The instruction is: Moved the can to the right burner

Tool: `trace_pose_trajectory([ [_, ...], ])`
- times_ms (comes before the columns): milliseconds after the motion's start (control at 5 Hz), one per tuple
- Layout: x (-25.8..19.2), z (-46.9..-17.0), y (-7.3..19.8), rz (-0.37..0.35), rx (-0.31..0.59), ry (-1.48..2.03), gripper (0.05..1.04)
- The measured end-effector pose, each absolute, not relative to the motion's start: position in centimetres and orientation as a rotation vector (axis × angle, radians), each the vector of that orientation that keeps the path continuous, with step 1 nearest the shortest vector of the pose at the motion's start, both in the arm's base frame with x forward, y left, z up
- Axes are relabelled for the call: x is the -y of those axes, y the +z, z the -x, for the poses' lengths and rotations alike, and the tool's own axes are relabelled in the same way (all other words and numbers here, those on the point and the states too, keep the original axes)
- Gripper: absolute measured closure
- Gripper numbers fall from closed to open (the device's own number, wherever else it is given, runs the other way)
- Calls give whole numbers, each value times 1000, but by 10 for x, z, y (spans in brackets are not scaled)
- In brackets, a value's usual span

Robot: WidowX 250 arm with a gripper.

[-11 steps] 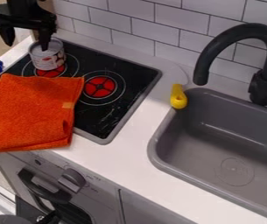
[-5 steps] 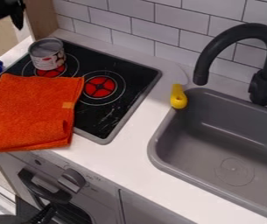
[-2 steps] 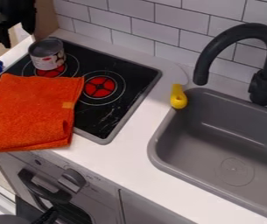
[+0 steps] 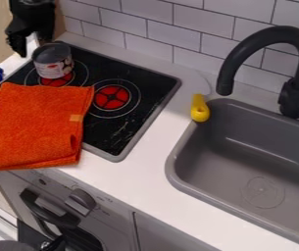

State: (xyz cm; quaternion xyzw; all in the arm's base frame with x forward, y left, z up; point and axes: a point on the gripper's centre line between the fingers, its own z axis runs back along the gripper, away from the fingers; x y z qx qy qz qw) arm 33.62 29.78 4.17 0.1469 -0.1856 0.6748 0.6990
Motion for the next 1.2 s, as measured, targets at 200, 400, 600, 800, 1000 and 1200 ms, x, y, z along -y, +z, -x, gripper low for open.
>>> trace_pose_trajectory([
  [200, -291, -336, 38, -288, 390, 1572, 84],
  [400, -285, -334, 28, -262, 408, 1664, 84],
  [600, -282, -334, 29, -287, 405, 1659, 85],
  [800, -275, -337, 27, -263, 386, 1666, 84],
  [1000, -268, -341, 26, -241, 390, 1713, 84],
  [1200, -255, -342, 15, -214, 371, 1706, 84],
])
